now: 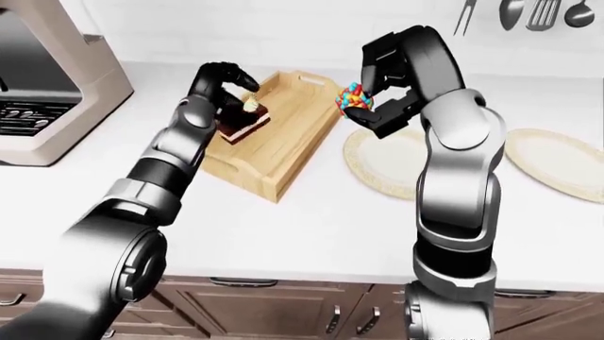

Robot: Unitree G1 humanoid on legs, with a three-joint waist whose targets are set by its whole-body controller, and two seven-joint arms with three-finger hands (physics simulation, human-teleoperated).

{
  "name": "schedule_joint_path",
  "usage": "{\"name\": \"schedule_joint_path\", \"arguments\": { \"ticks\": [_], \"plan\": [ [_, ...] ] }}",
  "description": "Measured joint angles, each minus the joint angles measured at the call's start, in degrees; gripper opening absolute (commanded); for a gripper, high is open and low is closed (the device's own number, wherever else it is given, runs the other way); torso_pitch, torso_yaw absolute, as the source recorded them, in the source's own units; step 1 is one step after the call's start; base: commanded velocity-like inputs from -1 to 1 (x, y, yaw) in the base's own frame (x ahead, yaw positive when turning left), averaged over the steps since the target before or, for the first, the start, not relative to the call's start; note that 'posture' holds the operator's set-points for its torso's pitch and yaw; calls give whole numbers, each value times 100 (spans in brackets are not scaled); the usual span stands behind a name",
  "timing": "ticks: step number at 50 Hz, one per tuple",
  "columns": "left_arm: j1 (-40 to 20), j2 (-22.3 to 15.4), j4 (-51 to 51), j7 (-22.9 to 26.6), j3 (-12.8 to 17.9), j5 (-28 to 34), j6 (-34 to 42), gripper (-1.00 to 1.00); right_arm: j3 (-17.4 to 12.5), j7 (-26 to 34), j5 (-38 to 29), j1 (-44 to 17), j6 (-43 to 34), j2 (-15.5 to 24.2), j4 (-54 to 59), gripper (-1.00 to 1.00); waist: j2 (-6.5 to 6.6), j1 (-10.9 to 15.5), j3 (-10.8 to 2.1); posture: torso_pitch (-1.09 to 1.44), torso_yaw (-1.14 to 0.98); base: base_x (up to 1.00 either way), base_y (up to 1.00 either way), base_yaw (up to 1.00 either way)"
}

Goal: Move the dessert items from the plate to the tray.

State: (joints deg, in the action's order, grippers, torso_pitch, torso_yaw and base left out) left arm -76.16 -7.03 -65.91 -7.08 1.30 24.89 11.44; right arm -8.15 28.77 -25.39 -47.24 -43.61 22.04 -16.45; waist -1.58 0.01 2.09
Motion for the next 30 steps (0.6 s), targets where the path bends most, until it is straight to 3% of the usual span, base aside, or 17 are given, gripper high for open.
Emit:
{"name": "schedule_joint_path", "arguments": {
  "ticks": [4,13,21,30],
  "plan": [
    [1,-16,97,-21,-10,15,-8,67,10,18,4,-27,-31,7,-44,-98,3,2,-23,0,0,0,0,0],
    [43,-211,765,266,97,-97,274,98,84,56,-39,-250,-162,8,1,-98,32,-23,6,0,0,0,0,0],
    [499,-585,3259,1171,153,-296,1443,100,473,76,-301,-816,-310,-359,195,-98,102,-43,30,0,0,0,0,0],
    [754,-1052,4977,2394,192,-154,2778,100,781,244,-561,-872,-148,-890,396,-98,154,-25,89,0,0,0,0,0]
  ]
}}
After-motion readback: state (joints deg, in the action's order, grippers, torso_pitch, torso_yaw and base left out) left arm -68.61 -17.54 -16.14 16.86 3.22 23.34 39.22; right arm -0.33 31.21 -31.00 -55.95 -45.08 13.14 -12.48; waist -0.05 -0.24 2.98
